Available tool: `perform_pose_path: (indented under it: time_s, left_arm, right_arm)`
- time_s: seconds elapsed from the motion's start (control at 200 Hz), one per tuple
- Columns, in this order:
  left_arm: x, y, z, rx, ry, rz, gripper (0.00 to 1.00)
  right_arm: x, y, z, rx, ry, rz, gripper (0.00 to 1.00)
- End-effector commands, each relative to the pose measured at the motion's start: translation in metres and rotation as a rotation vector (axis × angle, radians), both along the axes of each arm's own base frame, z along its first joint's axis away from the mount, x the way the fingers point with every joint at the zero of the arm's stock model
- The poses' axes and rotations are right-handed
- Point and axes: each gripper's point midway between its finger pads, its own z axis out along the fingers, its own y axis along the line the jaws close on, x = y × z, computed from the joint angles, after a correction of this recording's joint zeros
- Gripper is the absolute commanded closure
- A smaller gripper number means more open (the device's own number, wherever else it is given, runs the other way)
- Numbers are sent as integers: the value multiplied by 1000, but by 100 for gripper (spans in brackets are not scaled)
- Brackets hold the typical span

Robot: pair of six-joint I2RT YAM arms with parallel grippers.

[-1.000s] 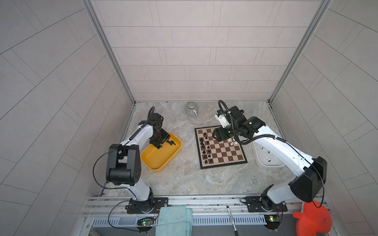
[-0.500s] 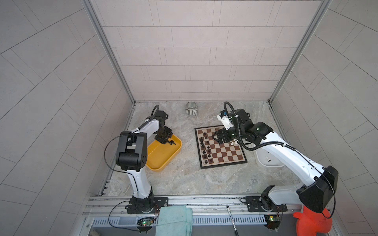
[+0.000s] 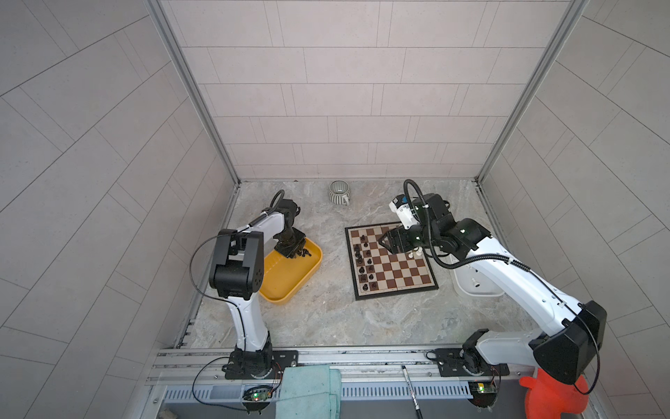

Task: Set up the chess pieces on the board

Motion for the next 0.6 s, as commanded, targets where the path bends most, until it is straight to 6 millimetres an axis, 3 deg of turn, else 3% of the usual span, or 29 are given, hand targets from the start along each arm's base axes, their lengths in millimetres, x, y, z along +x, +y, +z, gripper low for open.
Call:
perform_pose_path:
  time_s: [0.0, 0.175, 0.42, 0.595]
  left_arm:
    - [5, 3, 0, 31, 6, 1, 63]
    - [8, 5, -3, 46, 2, -12, 67]
    - [13, 11, 5, 87, -30, -66, 61]
    - [16, 16, 10, 113, -65, -56, 64]
  right_arm:
    - [-3, -4, 9, 23, -22, -10, 16]
    - [-4, -6, 9, 31, -22, -19, 16]
    - [-6, -6, 7, 45, -12, -18, 16]
    - [-7, -4, 8, 51, -10, -10, 17]
